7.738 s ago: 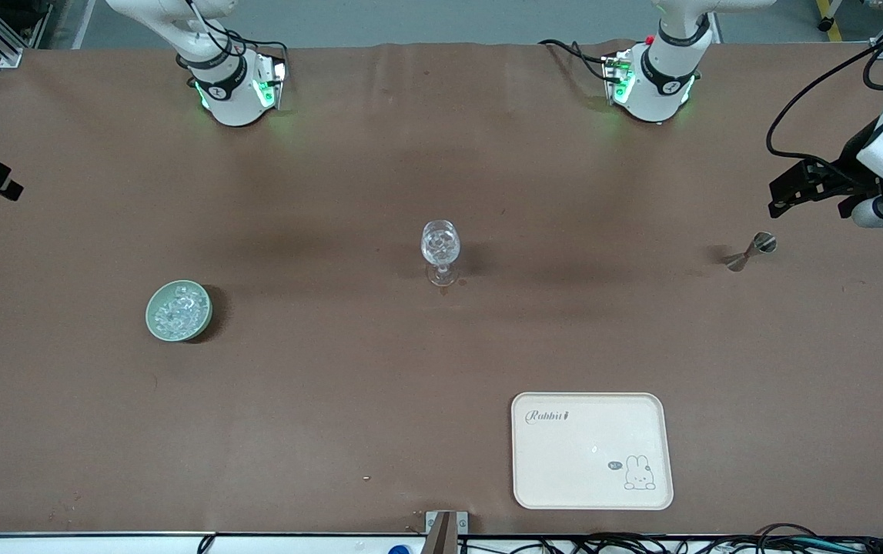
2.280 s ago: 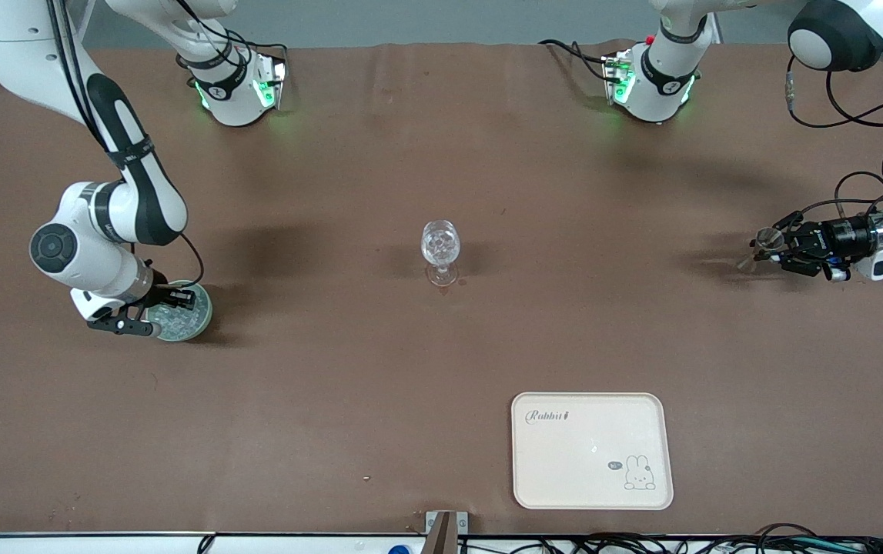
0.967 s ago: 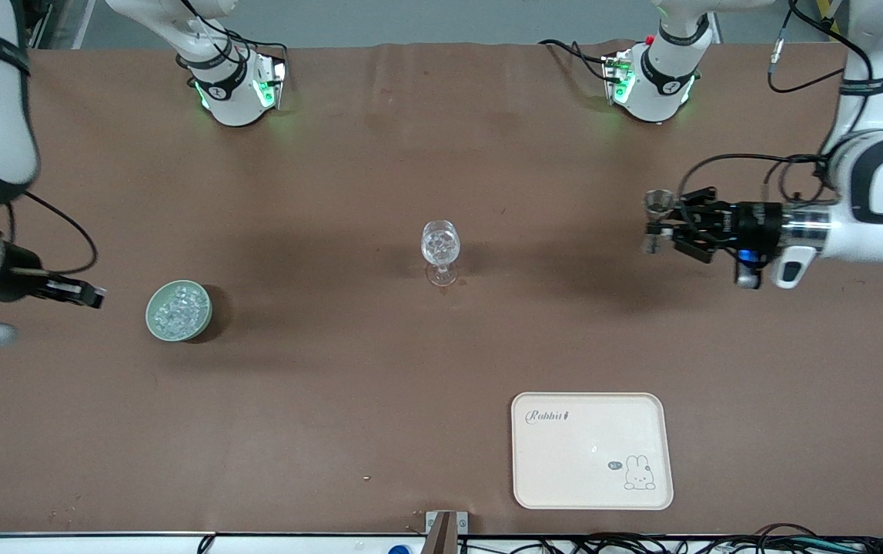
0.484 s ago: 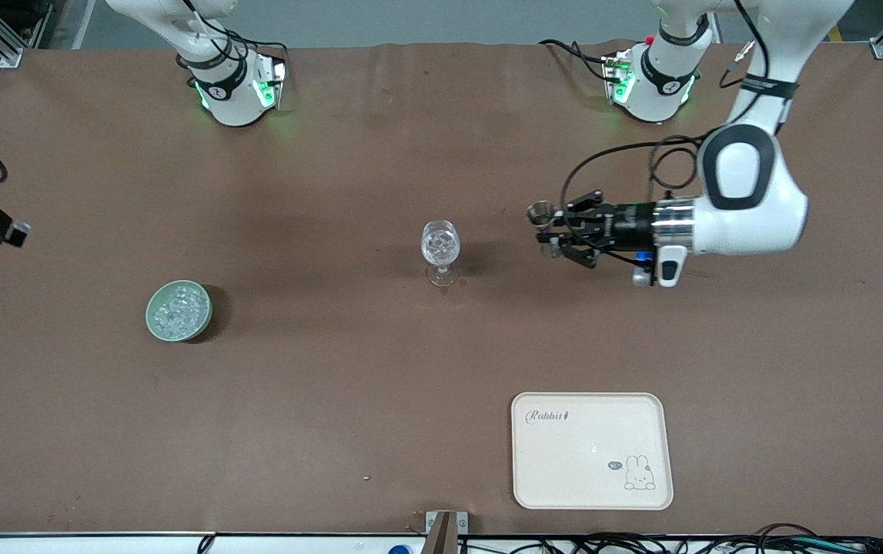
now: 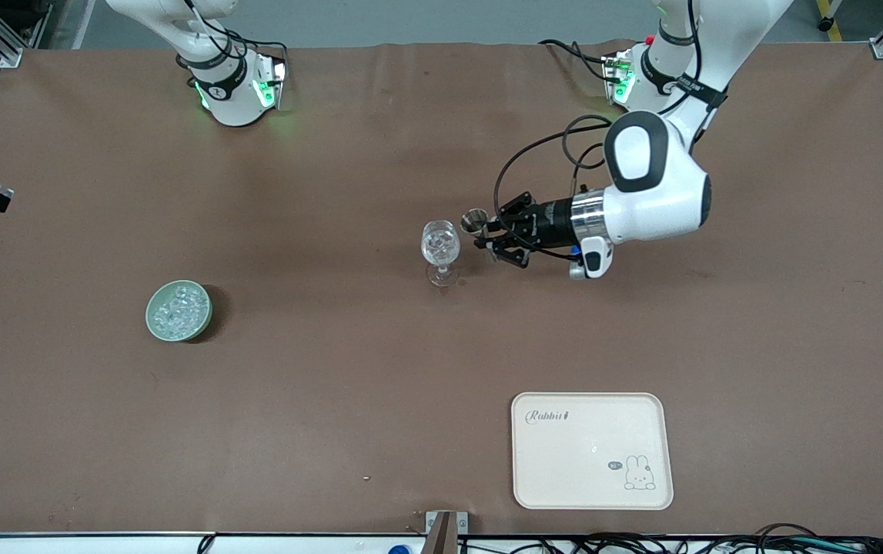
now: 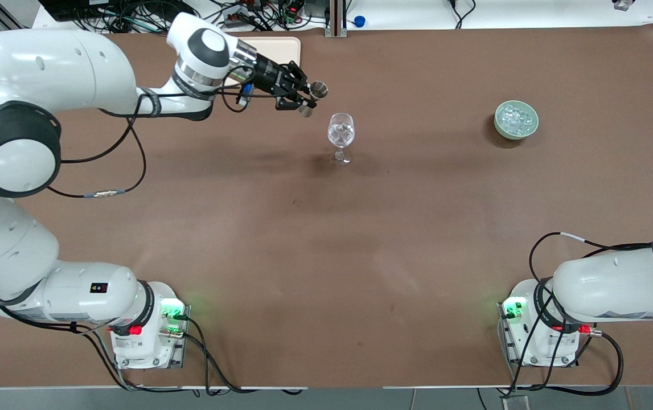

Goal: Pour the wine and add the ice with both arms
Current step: 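Tilt the silver jigger over the wine glass with the left gripper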

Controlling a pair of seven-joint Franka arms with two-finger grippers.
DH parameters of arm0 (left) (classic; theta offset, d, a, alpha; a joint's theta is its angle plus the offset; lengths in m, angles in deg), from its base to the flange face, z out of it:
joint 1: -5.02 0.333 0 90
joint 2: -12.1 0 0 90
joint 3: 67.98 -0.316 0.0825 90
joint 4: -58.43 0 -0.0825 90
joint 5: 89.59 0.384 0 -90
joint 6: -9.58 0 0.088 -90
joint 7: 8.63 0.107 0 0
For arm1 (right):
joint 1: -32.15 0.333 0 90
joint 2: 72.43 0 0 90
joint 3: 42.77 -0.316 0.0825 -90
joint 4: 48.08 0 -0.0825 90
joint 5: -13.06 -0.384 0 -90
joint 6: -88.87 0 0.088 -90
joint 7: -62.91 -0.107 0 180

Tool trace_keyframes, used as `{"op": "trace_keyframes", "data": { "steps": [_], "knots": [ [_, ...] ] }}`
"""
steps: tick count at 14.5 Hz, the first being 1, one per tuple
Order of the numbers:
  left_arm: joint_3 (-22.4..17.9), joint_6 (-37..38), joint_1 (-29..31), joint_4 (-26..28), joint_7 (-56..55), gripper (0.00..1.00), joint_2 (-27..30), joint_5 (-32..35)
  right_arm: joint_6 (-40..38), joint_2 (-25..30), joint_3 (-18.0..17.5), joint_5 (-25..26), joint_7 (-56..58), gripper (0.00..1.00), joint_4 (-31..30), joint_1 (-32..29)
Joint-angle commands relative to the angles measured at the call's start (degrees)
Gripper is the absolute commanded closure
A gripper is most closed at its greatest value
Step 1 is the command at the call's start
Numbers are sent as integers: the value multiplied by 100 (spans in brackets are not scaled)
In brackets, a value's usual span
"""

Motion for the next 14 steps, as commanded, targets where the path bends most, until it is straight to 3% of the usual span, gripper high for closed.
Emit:
{"op": "trace_keyframes", "data": {
  "steps": [1,8,14],
  "knots": [
    [248,-378,-34,-530,-926,100,-422,1021,-7,94,-47,58,10,99,-112,-38],
    [731,-644,-140,-1015,-3335,100,-731,4816,10,85,-56,40,-7,98,-121,-11],
    [908,-118,-254,-1023,-4112,100,-670,6647,37,76,-56,40,-16,98,-121,6]
  ]
}}
